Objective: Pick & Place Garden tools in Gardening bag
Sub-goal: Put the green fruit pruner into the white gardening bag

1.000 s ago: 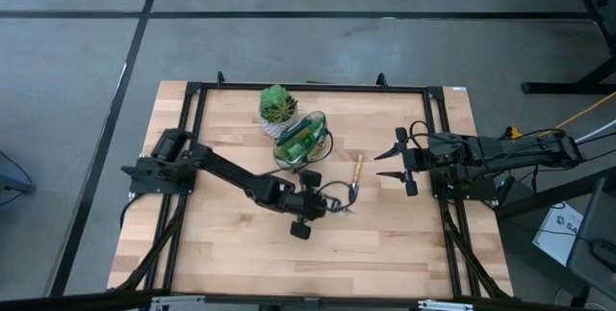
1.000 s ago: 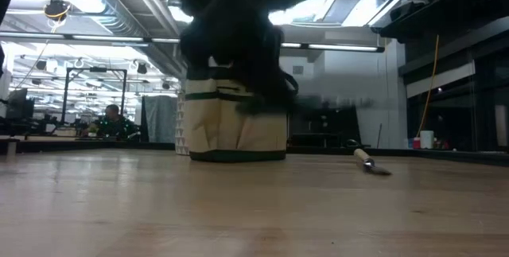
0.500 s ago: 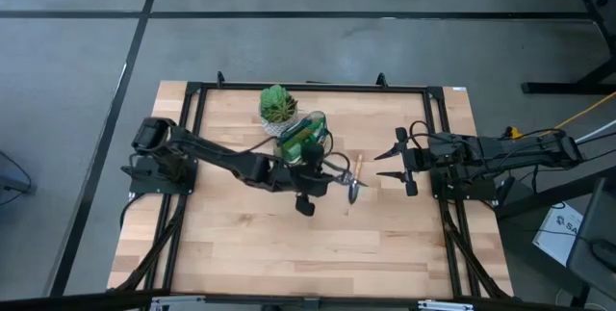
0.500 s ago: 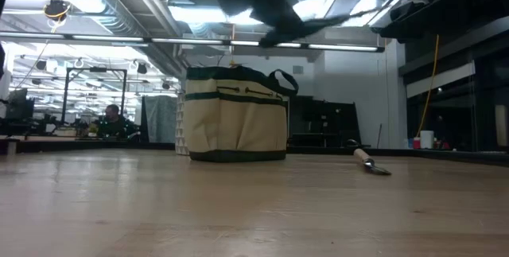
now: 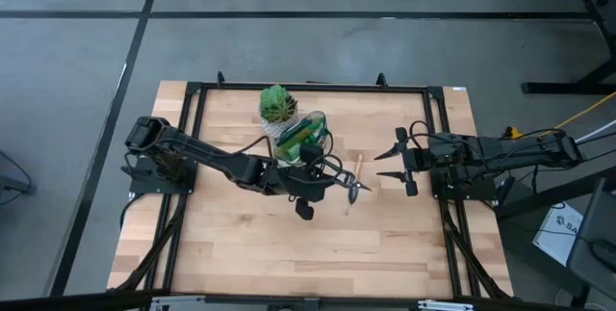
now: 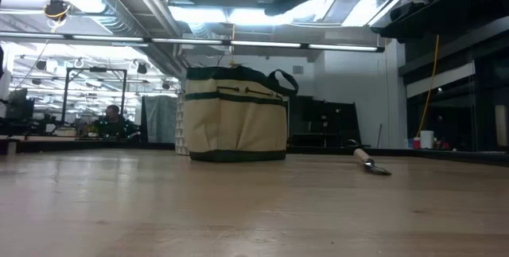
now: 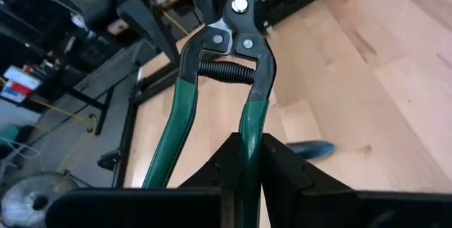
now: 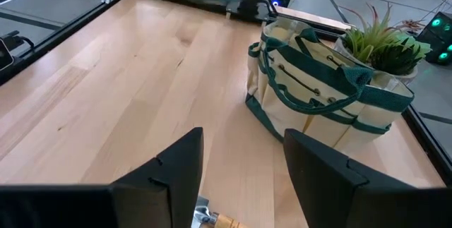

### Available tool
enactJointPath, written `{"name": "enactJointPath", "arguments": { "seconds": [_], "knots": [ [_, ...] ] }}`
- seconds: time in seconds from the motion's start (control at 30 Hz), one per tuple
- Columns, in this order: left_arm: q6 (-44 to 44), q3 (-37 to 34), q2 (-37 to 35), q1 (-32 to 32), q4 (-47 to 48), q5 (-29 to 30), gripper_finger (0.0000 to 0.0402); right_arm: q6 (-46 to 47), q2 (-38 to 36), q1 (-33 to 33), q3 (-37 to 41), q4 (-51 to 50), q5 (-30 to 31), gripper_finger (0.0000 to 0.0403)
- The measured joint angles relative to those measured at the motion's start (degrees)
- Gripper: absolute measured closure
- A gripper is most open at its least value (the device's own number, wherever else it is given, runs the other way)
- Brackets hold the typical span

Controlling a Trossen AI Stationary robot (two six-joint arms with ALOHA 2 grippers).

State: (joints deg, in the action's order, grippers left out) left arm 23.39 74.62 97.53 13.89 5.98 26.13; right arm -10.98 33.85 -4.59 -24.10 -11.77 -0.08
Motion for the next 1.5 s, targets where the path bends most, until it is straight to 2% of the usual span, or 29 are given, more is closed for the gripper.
{"name": "enactJointPath", "arguments": {
  "seconds": [0.37,0.63,1.03,1.23,1.5],
  "knots": [
    [6.0,0.0,0.0,0.3,-2.8,-0.6,0.0373,0.0,0.0,0.0,0.0,0.0,0.0,0.0202],
    [5.2,0.0,0.0,0.7,-0.2,-4.0,0.0373,0.0,0.0,0.0,0.0,0.0,0.0,0.0202],
    [2.4,0.0,-2.0,3.6,1.4,2.7,0.0373,0.0,0.0,0.0,0.0,0.0,0.0,0.0202],
    [-1.5,0.0,-2.6,4.4,1.1,3.0,0.0373,0.0,0.0,0.0,0.0,0.0,0.0,0.0202],
    [-1.7,0.0,-2.6,5.3,0.9,3.0,0.0373,0.0,0.0,0.0,0.0,0.0,0.0,0.0202]
  ]
}}
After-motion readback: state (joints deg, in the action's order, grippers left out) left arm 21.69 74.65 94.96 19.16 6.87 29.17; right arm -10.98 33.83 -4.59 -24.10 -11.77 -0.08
